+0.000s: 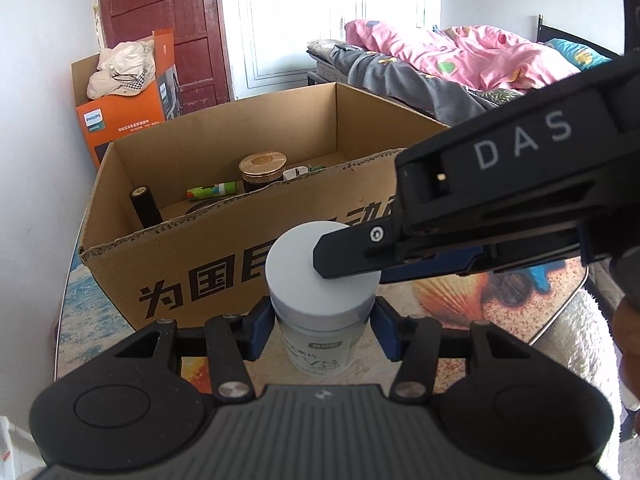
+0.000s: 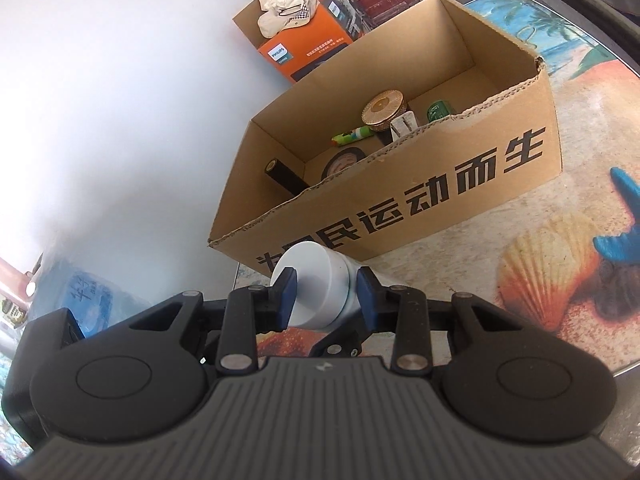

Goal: Organize rigid objects
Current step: 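Lift the white jar and carry it over the box with the right gripper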

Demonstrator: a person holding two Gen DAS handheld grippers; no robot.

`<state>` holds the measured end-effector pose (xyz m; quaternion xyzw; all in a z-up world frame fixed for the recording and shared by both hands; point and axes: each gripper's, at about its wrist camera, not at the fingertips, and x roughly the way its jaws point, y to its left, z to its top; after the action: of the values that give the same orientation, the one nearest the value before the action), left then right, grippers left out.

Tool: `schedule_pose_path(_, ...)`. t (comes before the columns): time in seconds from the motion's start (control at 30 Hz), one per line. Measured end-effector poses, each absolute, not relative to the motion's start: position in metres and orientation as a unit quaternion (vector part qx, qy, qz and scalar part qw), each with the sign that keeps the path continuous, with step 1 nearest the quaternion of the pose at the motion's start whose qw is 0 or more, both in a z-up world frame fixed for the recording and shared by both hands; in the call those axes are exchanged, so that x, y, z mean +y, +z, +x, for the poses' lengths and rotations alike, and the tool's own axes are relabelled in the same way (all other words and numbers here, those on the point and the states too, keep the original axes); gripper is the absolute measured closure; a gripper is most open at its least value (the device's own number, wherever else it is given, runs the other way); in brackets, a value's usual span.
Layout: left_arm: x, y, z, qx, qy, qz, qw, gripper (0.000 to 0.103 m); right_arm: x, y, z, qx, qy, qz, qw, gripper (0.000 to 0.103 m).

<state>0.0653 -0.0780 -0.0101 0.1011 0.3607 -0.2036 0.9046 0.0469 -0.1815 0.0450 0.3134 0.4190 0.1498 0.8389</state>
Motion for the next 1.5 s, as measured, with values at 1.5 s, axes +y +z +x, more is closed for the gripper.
schedule_pose_path(1.5, -0.072, 0.034, 0.042, 0.338, -0.166, 0.089, 0.922, 0.049, -0.167, 0.090, 0.022, 0.380, 0.189, 0.305, 0.853, 0.066)
